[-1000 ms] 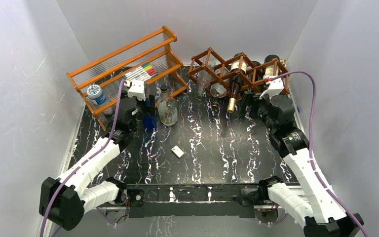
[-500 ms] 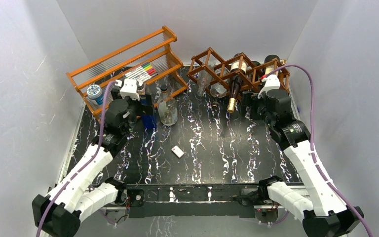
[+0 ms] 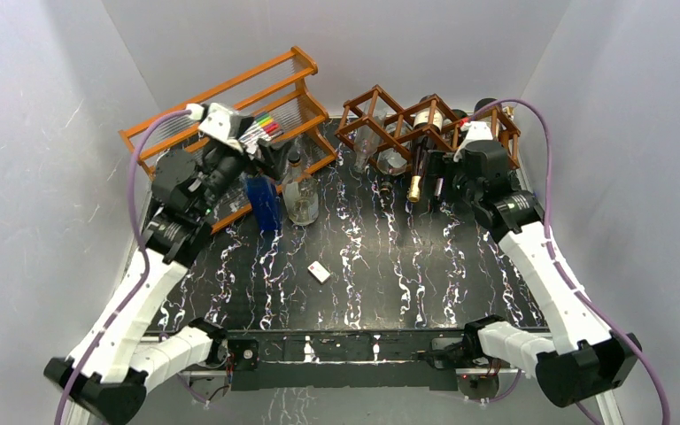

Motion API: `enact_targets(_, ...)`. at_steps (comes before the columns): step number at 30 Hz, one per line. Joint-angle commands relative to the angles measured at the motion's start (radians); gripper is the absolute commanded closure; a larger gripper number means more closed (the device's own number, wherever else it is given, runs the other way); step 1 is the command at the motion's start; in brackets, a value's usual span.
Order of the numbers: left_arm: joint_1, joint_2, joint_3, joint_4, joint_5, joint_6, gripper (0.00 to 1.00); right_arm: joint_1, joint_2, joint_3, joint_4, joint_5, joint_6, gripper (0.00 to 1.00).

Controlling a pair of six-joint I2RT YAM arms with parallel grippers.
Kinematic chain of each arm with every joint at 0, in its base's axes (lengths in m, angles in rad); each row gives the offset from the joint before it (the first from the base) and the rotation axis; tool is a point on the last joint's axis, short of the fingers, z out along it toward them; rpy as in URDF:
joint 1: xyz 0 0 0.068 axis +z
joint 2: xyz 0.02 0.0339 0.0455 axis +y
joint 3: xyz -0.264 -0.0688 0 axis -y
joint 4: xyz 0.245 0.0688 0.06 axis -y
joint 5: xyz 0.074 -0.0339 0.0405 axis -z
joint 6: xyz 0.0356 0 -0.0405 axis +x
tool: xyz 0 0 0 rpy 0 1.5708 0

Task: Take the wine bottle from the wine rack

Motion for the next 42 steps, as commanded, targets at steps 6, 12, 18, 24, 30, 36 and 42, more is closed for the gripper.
enact_targets(6,-0.028,0.147,-0.098,0.356,0.376,-0.08,0.02,0.002,0.143,0.088,0.087,-0.098,0.115,0.02)
enact_targets(12,-0.079,0.049,-0.281,0.452,0.384,0.009,0.02,0.002,0.197,0.043,0.194,-0.071,0.14,0.02)
enact_targets(18,-0.238,-0.049,-0.394,0.435,0.17,0.235,0.02,0.001,0.295,0.036,0.253,0.032,0.133,0.02)
enact_targets(24,-0.367,-0.046,-0.45,0.451,0.061,0.362,0.02,0.001,0.394,0.022,0.348,0.061,0.155,0.02)
enact_targets(30,-0.388,-0.021,-0.465,0.472,0.036,0.361,0.02,0.001,0.444,-0.024,0.458,0.113,0.19,0.02)
enact_targets(36,-0.399,-0.023,-0.494,0.501,-0.006,0.404,0.02,0.002,0.497,-0.061,0.537,0.093,0.223,0.14)
enact_targets(42,-0.401,-0.021,-0.514,0.534,-0.059,0.423,0.02,0.002,0.531,-0.076,0.586,0.124,0.264,0.26)
